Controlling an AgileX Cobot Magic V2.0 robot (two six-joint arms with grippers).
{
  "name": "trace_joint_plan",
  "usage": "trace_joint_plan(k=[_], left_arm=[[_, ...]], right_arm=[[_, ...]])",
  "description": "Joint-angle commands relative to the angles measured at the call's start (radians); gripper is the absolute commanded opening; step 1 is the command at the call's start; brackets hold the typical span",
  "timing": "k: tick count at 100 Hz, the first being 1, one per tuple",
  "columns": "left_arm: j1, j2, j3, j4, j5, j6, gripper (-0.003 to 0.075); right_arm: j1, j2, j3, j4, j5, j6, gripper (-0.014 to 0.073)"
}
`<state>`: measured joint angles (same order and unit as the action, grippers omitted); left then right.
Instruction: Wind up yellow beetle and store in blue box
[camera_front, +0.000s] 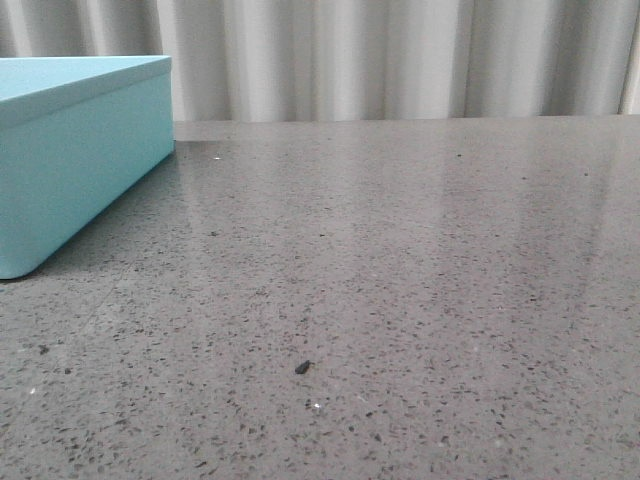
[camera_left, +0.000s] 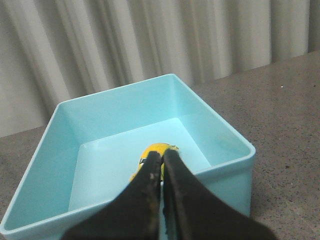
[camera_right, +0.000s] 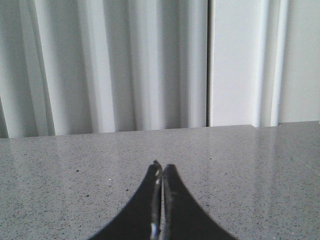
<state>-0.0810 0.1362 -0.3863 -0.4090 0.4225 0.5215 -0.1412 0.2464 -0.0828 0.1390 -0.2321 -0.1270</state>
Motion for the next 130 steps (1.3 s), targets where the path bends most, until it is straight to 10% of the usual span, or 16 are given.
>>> trace_joint_plan(k=[1,54,92,130], left_arm=[[0.002,0.011,-0.024,-0.023,-0.069,-0.005,-0.0021],[0.002,0.011,-0.002,0.003,-0.105,-0.013,-0.0021],[0.114,-0.071,0.227,0.418,-0.512,-0.598,-0.0021],[0.197,-0.173,0.412,0.503,-0.322,-0.687,-0.0021]], right_arm=[[0.0,0.008,-0.029,-0.004,-0.082,-0.005,-0.0061],[0.0,0.008,-0.029,-0.004,-0.082,-0.005,-0.0061],[0.0,0.008,-0.029,-0.004,-0.082,-0.005,-0.0061],[0.0,0.008,-0.029,-0.004,-0.082,-0.005,-0.0061]])
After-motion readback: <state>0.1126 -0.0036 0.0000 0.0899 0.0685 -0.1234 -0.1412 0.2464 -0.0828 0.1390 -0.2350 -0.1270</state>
